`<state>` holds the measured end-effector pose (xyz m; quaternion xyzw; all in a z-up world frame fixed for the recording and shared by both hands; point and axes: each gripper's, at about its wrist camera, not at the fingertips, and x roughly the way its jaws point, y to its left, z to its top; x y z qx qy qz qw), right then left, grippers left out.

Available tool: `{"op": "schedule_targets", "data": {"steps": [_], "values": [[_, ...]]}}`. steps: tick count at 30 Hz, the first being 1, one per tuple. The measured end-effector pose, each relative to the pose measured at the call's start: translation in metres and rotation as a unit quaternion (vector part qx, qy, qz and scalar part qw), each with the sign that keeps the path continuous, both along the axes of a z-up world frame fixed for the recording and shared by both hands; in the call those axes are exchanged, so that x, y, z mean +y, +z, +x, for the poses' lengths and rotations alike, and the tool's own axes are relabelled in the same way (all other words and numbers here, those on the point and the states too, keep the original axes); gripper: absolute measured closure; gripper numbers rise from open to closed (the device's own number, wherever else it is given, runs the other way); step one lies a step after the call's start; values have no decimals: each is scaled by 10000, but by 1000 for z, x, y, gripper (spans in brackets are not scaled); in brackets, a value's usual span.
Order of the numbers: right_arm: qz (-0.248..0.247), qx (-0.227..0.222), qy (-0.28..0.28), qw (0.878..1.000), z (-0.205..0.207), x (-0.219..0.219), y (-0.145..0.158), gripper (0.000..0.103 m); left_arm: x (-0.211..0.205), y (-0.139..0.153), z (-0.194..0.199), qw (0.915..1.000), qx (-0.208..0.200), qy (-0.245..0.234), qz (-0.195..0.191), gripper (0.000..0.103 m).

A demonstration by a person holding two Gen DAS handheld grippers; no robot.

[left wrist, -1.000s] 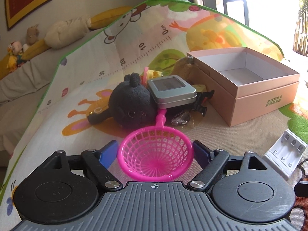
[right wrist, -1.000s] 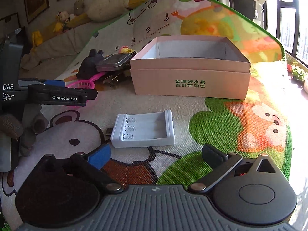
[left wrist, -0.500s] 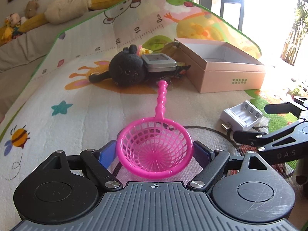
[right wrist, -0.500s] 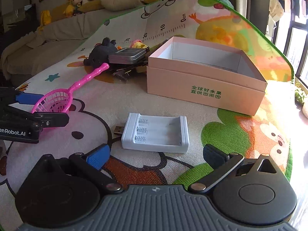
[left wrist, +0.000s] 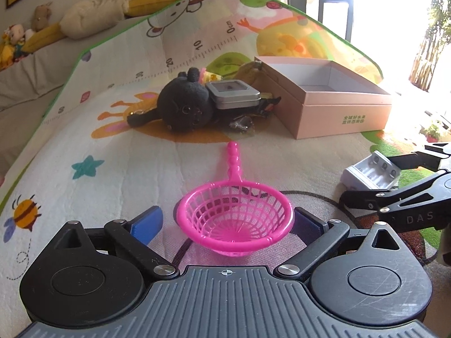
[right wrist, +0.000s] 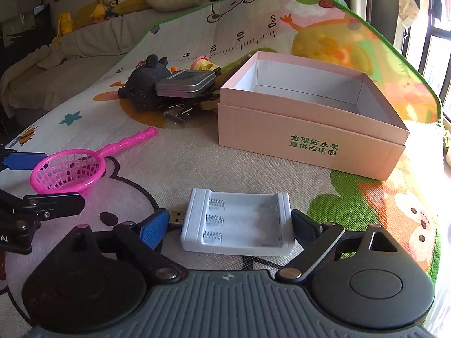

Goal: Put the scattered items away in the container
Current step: 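Lift the white battery charger off the mat with the right tool, then grasp the pink net basket with the left tool while the right tool holds the charger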

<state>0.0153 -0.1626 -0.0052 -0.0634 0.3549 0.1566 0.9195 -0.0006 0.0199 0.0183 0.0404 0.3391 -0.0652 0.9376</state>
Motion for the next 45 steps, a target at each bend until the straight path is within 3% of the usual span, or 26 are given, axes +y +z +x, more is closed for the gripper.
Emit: {"op": "schedule_targets", "data": {"steps": [7, 9, 10, 11, 14, 17, 21, 23, 24, 29, 35, 40, 42, 45], "values": [[-11, -62, -179, 9998, -25, -29, 8, 12, -16, -4, 18, 9998, 32, -167, 58, 3], [-12, -66, -237, 9997, -31, -39, 11, 12, -23, -4, 16, 9997, 60, -231, 96, 10], [-12, -72, -258, 9996, -34, -43, 12, 12, -26, -4, 14, 9995, 90, -272, 106, 27], [-14, -83, -276, 9996, -37, -47, 13, 12, -28, -4, 13, 9994, 111, -298, 100, 33], [-10, -130, -309, 9994, -45, -60, 17, 12, -38, 2, 2, 9992, 67, -387, 80, 45], [-22, -200, -303, 9993, -51, -68, 20, 12, -50, 8, -9, 9984, -20, -555, 90, 46], [-23, -234, -297, 9993, -57, -77, 20, 12, -66, 11, -26, 9959, -32, -893, 140, 40], [2, -199, -307, 9993, -59, -79, 17, 12, -68, 9, -32, 9955, -21, -903, 269, 14], [25, -173, -302, 9994, -60, -79, 15, 12, -68, 8, -34, 9958, -52, -837, 372, 8], [44, -77, -272, 9996, -61, -74, 7, 12, -50, 11, -36, 9962, -118, -450, 741, 7], [-34, -43, -196, 9998, -58, -65, 2, 12, -36, 21, -41, 9958, -176, -602, 664, 5], [-137, -93, -174, 9997, -57, -59, 2, 11, -50, 26, -42, 9912, -471, -871, 883, 2], [-170, -118, -175, 9996, -57, -58, 2, 11, -53, 24, -36, 9910, -461, -780, 984, 2], [-194, -136, -202, 9995, -57, -57, 3, 9, -44, 20, -26, 9943, -330, -572, 839, 2]]}}
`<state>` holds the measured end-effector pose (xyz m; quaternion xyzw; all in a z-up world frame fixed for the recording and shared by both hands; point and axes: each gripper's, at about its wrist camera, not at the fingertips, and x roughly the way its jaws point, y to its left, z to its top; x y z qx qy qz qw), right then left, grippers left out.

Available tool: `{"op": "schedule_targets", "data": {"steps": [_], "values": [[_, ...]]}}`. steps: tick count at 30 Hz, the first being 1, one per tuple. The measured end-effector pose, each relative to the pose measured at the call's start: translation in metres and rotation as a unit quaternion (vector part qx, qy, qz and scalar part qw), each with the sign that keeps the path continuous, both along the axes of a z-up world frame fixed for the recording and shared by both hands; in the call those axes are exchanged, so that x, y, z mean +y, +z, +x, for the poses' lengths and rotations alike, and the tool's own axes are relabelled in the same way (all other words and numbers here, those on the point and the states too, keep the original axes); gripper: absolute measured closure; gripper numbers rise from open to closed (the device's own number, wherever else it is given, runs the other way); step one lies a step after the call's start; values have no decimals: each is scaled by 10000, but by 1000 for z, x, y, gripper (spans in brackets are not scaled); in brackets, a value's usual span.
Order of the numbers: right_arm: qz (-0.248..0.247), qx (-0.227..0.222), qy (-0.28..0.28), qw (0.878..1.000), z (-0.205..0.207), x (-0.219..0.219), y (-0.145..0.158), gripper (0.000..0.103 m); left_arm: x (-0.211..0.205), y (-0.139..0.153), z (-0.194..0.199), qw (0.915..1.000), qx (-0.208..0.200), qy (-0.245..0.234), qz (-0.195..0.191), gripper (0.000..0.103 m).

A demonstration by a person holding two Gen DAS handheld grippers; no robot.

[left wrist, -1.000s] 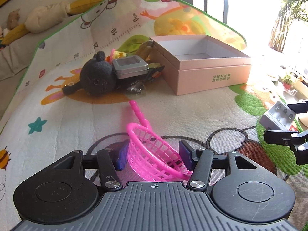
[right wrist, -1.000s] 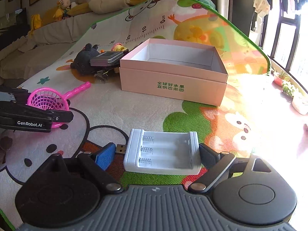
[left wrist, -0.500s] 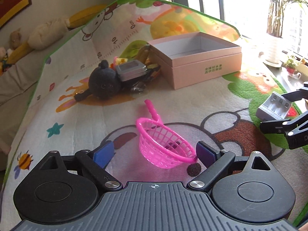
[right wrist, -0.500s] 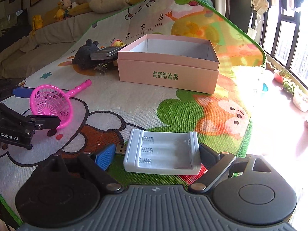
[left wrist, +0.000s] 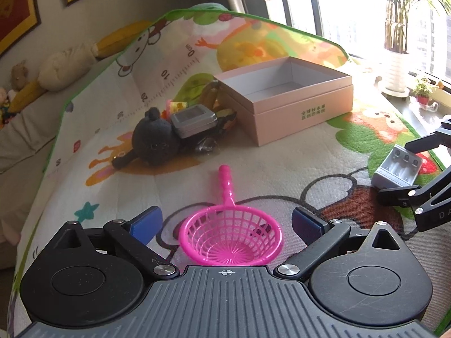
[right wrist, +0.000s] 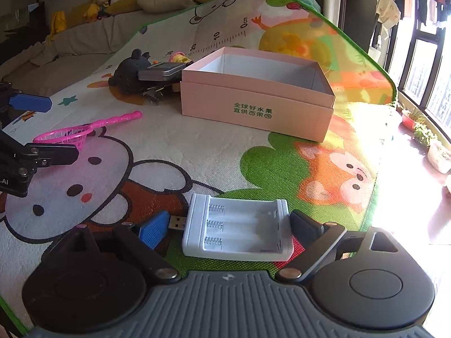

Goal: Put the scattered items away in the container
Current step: 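Grasp the pink net basket with the left tool while the right tool holds the charger, then lower the pink net with the left tool into the pink box while the right tool drops the charger in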

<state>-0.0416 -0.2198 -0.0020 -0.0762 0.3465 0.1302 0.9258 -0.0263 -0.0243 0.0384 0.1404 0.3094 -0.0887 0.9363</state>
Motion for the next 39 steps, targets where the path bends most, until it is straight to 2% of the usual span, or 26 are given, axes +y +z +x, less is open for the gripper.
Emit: {"op": "schedule_targets", "data": {"steps": [4, 9, 14, 17, 21, 24, 25, 30, 39], "values": [[-37, -16, 22, 10000, 0, 1, 0, 5, 11, -3, 9, 9993, 234, 57, -276, 2], [-58, 66, 63, 9999, 4, 5, -3, 3, 4, -11, 14, 9993, 304, -153, -136, 2], [-41, 73, 43, 10000, 4, 3, -3, 2, 5, -21, 25, 9990, 422, -75, -138, 2], [-25, 71, 33, 10000, 3, 3, -4, 1, 8, -22, 29, 9987, 420, -66, -280, 2], [-18, 78, 32, 10000, 4, 3, -5, 0, 7, -22, 29, 9987, 395, -137, -289, 2], [-18, 77, 36, 10000, 4, 3, -5, 0, 5, -24, 29, 9984, 459, -190, -258, 14], [-18, 77, 38, 10000, 5, 3, -5, 0, 6, -25, 30, 9983, 486, -176, -278, 14], [-41, 63, 53, 10000, 4, 4, -5, 0, 12, -22, 31, 9980, 449, -56, -436, 15], [-58, 67, 212, 9997, 5, 7, -5, 0, 10, -9, 16, 9970, 372, -210, -640, 15]]}}
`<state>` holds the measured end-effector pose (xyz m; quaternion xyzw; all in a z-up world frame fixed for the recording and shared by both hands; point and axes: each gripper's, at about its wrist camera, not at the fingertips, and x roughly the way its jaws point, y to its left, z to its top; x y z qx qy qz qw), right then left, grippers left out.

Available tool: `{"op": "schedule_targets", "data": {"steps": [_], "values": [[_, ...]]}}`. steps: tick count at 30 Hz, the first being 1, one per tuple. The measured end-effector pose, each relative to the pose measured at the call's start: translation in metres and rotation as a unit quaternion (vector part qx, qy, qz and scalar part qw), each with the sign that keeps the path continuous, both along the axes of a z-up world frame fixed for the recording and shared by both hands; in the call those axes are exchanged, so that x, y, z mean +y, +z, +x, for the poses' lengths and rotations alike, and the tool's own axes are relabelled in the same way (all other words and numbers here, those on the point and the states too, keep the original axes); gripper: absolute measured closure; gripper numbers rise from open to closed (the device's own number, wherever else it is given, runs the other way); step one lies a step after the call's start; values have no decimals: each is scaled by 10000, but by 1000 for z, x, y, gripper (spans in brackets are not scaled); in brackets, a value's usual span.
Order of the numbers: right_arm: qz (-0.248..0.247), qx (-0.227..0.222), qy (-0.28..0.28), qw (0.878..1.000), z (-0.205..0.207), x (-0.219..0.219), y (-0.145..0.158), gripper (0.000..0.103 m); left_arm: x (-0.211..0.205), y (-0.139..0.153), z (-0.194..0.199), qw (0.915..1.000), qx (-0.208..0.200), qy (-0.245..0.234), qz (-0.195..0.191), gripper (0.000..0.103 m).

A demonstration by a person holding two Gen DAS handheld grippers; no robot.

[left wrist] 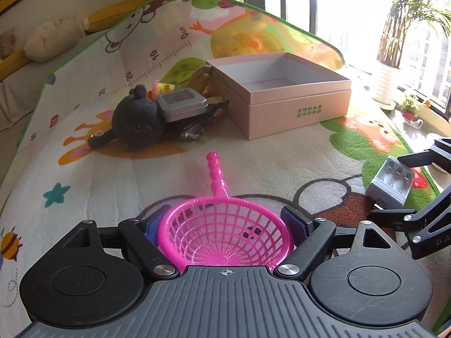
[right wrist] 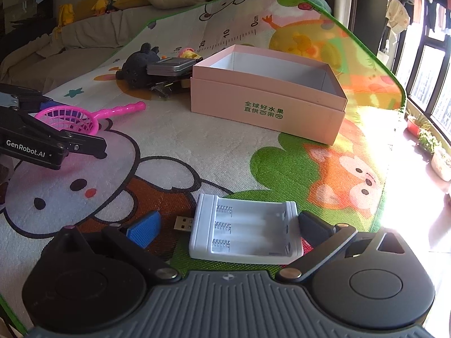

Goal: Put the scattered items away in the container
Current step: 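Lower the pink net with the left tool into the pink box while the right tool drops the charger in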

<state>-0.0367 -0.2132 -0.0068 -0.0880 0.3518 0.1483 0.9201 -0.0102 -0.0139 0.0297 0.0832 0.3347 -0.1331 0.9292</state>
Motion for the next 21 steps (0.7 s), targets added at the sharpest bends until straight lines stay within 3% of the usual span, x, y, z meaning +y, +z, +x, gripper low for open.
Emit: {"op": "schedule_targets", "data": {"steps": [6, 8, 14, 21], "values": [[124, 129, -33, 9998, 0, -7, 0, 1, -5, 9, -13, 9997, 9, -167, -199, 15], [220, 191, 77, 9995, -2, -10, 2, 12, -9, 11, -14, 9994, 49, -226, -273, 15], [245, 103, 221, 9994, -11, -19, 14, 12, -30, 22, -11, 9981, 39, -482, -384, 15], [686, -184, -100, 9974, 3, -58, 47, 12, -69, 56, 38, 9933, -555, -928, -397, 15]]}}
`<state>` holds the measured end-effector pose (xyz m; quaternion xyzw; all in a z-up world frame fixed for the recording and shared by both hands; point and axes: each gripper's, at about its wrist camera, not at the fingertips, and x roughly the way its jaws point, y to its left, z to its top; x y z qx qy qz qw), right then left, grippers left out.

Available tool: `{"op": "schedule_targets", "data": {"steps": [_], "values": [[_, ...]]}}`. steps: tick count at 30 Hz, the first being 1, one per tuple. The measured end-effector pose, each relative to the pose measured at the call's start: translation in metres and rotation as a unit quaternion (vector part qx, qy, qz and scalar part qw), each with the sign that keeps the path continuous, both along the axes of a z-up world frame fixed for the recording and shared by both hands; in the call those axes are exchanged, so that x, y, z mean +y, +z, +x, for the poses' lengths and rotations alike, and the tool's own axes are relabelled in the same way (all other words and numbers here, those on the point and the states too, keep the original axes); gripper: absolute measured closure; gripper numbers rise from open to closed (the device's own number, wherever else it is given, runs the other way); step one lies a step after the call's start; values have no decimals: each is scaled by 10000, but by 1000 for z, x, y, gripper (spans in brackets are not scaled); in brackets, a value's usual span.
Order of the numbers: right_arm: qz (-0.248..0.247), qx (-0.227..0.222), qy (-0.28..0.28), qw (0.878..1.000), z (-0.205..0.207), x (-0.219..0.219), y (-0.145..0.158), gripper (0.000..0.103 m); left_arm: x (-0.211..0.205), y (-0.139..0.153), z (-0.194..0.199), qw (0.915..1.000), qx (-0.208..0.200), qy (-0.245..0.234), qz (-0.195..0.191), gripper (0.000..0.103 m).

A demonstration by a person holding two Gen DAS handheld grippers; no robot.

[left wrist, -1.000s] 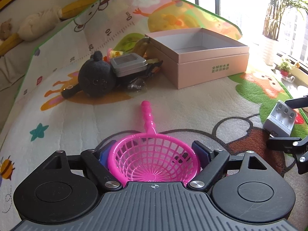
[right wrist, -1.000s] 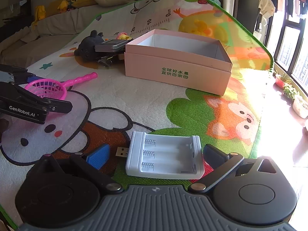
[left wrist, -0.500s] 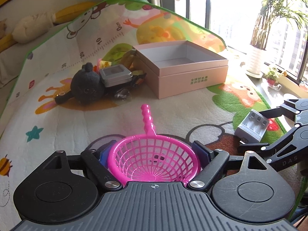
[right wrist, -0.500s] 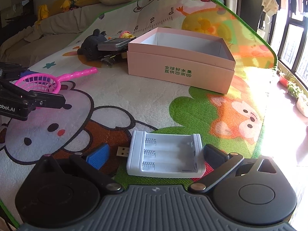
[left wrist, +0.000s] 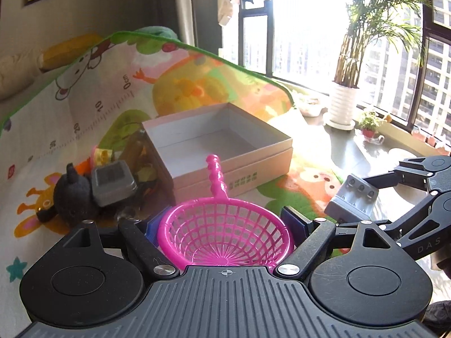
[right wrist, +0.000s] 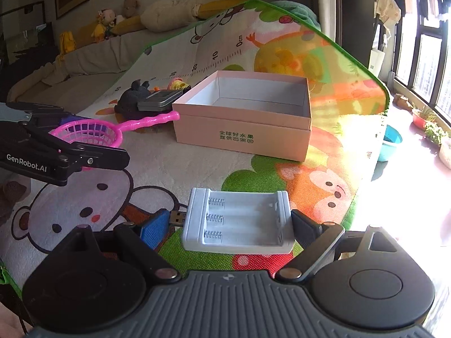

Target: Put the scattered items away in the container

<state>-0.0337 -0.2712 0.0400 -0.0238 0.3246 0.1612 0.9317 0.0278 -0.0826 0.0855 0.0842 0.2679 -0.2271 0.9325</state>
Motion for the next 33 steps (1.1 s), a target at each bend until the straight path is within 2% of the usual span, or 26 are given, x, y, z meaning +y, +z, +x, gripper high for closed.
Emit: {"op": "schedule_targets", "data": {"steps": [2, 4, 9, 10, 12, 14, 17, 22, 26, 30, 33], "values": [[127, -187, -114, 9997, 13, -9, 13, 12, -8, 11, 25, 9997, -211, -63, -64, 15], [61, -463, -209, 9987, 26, -11, 24, 12, -12, 18, 55, 9994, -235, -73, -236, 15], [-567, -1272, -152, 9901, 85, 6, 39, 12, -21, 32, 141, 9963, 30, -150, -848, 15], [-643, -1372, -89, 9884, 101, 11, 39, 12, -23, 34, 153, 9955, 52, -182, -923, 9], [-678, -1461, 103, 9869, 132, 21, 33, 11, -22, 33, 175, 9944, 88, -58, -1051, 6], [-749, -1275, 172, 9889, 155, 30, 24, 9, -14, 28, 186, 9941, 176, 140, -1064, 5], [-740, -1106, 129, 9910, 162, 35, 10, 8, 2, 19, 176, 9953, 161, 260, -924, 2], [-625, -962, 180, 9932, 141, 35, 1, 5, 32, -8, 122, 9987, 174, 428, -199, 1], [-730, -946, 391, 9921, 122, 49, 3, 4, 60, -31, 76, 9970, 373, 626, 252, 0], [-903, -979, 682, 9887, 112, 82, 4, 3, 94, -48, 48, 9909, 723, 1099, 275, 0], [-984, -1007, 877, 9861, 107, 114, 4, 3, 121, -52, 31, 9845, 773, 1561, 210, 0]]}}
